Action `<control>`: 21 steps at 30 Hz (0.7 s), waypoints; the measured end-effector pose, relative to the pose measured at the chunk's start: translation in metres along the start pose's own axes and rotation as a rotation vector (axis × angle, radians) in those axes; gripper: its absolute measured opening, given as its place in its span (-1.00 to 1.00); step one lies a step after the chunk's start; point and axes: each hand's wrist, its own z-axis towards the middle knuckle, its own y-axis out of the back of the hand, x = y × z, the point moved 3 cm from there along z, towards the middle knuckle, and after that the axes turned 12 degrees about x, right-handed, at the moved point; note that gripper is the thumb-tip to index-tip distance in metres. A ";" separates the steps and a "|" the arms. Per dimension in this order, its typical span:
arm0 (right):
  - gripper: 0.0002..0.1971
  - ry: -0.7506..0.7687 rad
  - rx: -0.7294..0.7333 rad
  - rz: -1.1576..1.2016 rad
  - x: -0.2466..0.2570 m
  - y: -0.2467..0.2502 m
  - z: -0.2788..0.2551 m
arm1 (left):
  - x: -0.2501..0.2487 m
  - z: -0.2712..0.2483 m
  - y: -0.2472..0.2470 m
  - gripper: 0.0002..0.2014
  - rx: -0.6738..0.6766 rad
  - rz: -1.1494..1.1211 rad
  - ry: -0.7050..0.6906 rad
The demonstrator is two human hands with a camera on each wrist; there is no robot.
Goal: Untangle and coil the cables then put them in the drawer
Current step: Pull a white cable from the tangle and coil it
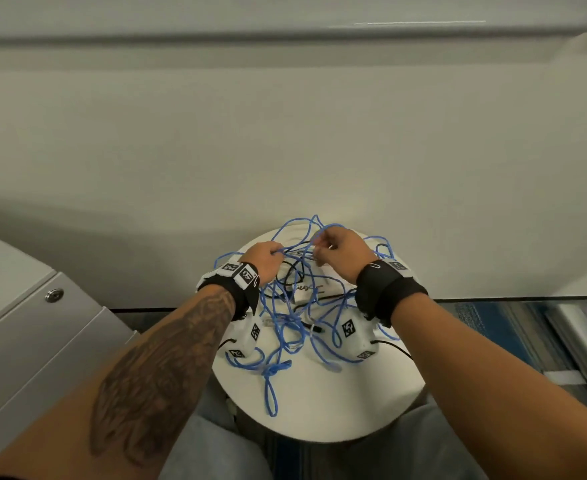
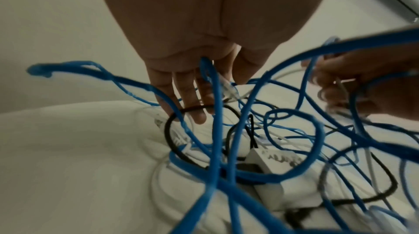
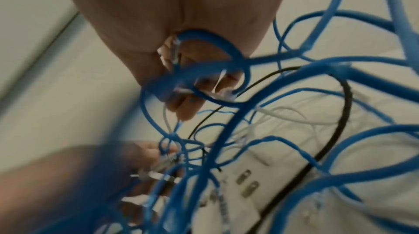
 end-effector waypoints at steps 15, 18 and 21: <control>-0.81 0.065 -0.084 0.237 0.057 0.045 -0.029 | 0.003 -0.003 0.004 -0.58 -0.093 0.106 0.045; -0.85 0.098 -0.169 0.287 0.072 0.058 -0.034 | -0.002 -0.013 0.010 -0.58 -0.182 0.071 0.000; -0.82 0.112 -0.186 0.265 0.086 0.067 -0.039 | -0.034 -0.034 0.025 -0.63 -0.349 -0.152 -0.211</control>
